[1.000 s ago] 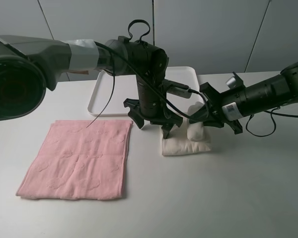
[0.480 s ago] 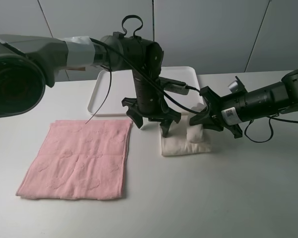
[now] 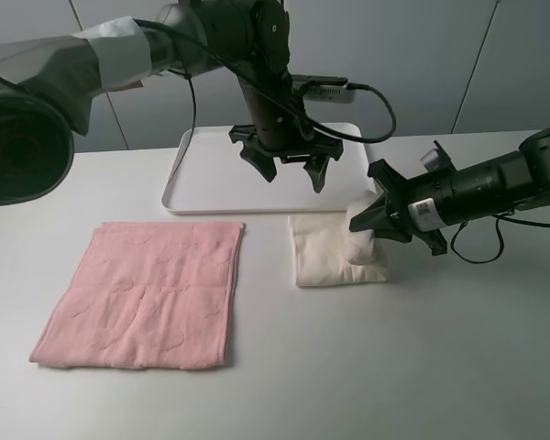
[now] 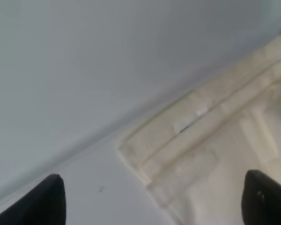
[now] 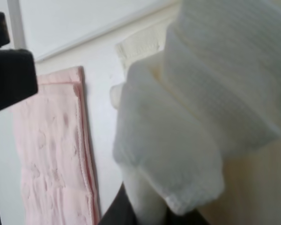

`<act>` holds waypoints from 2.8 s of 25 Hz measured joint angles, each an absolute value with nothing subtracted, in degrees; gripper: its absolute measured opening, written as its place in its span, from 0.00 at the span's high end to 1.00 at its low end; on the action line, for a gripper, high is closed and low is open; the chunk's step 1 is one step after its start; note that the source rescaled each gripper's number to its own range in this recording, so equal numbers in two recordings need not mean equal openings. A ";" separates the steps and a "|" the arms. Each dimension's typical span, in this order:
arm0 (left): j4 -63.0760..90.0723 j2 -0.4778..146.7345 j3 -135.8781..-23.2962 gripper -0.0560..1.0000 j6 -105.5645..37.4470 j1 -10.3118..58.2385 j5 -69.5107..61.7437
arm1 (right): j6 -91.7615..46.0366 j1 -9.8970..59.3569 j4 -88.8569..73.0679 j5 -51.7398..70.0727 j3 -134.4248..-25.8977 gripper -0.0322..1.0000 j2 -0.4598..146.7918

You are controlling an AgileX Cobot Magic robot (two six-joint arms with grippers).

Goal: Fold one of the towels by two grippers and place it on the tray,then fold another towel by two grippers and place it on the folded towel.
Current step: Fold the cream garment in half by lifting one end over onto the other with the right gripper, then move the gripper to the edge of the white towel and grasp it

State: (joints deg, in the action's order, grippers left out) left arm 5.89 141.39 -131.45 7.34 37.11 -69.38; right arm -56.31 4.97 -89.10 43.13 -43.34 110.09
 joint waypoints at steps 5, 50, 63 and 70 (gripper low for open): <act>6.18 141.39 -132.69 0.03 6.00 36.22 -69.59 | -56.31 4.97 -91.89 43.25 -43.25 0.76 110.09; 11.93 141.39 -132.14 0.03 1.37 30.88 -69.79 | -38.32 0.67 -61.08 47.31 -56.38 0.29 116.96; 11.93 141.39 -132.14 0.03 0.00 30.88 -69.79 | -44.37 2.80 -66.70 47.51 -56.96 0.40 121.21; 11.93 141.39 -132.14 0.03 -0.91 30.88 -69.79 | -48.71 6.36 -67.05 44.23 -57.02 0.88 121.27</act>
